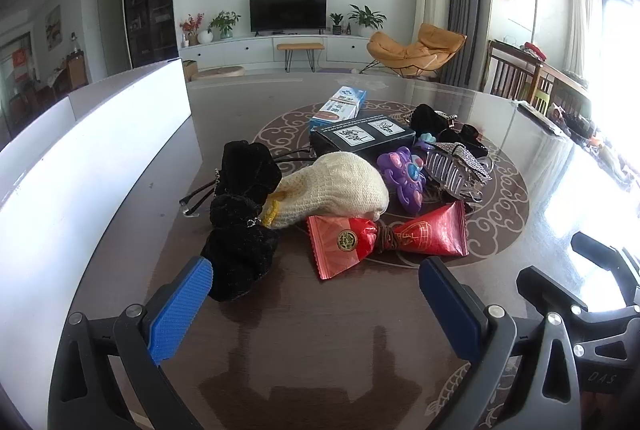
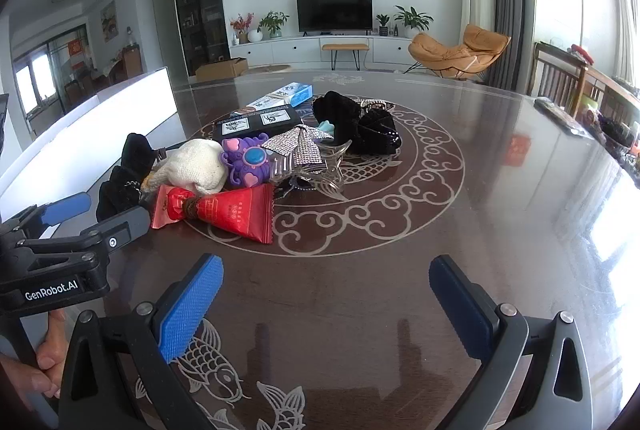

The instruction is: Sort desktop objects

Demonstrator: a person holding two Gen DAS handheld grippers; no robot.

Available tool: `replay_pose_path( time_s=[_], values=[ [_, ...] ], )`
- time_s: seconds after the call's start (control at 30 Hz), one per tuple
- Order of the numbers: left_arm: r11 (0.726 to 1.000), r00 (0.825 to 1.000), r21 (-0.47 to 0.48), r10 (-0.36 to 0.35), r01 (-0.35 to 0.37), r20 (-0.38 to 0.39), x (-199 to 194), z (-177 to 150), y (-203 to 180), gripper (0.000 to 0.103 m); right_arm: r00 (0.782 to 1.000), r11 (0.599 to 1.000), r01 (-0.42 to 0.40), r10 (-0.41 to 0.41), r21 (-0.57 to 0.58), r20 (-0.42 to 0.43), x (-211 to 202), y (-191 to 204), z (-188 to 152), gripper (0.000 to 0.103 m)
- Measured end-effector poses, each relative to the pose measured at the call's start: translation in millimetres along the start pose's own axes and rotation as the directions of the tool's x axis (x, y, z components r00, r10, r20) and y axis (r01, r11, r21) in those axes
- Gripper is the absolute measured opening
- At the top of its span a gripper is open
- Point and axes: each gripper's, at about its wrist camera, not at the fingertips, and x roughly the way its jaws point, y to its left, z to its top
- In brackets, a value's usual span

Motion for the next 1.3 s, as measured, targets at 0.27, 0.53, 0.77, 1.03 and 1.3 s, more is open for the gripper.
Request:
replay_pose_path(
  time_s=[0.27, 0.53, 0.77, 1.03, 1.3],
  values=[
    [1.0, 1.0, 0.008, 0.009, -0.009, 0.009, -1.2, 0.0, -3.3, 0.103, 1.0, 1.0, 0.003, -0.003, 0.013, 0.007, -0.7, -2.5, -1.1, 0.103],
    [1.0, 1.0, -0.013, 0.004, -0.004, 0.004, -1.4, -2.0, -0.1, 0.103, 1.0, 1.0, 0.009, -0.009, 0.011, 0.006, -0.3, -2.8, -1.6, 0.103],
    [1.0, 1.0, -0.012, 0.006, -0.006, 0.002, -1.0, -2.4, 0.4, 0.103, 1.0, 1.0, 0.01, -0.01, 0.009, 0.003, 0.7, -2.7, -1.6, 0.103],
    [1.0, 1.0, -0.018, 0.007, -0.007, 0.0, -0.6, -2.5, 1.8, 0.103, 1.0, 1.0, 0.013, -0.013, 0.005, -0.003, 2.4, -1.6, -2.0, 0.103],
    [1.0, 1.0, -0.017, 0.007, -0.007, -0.001, -0.1, -2.2, 2.0, 0.103, 1.0, 1.0, 0.015, -0.015, 0.002, -0.011, 4.8, -0.4, -1.7, 0.103]
  ],
)
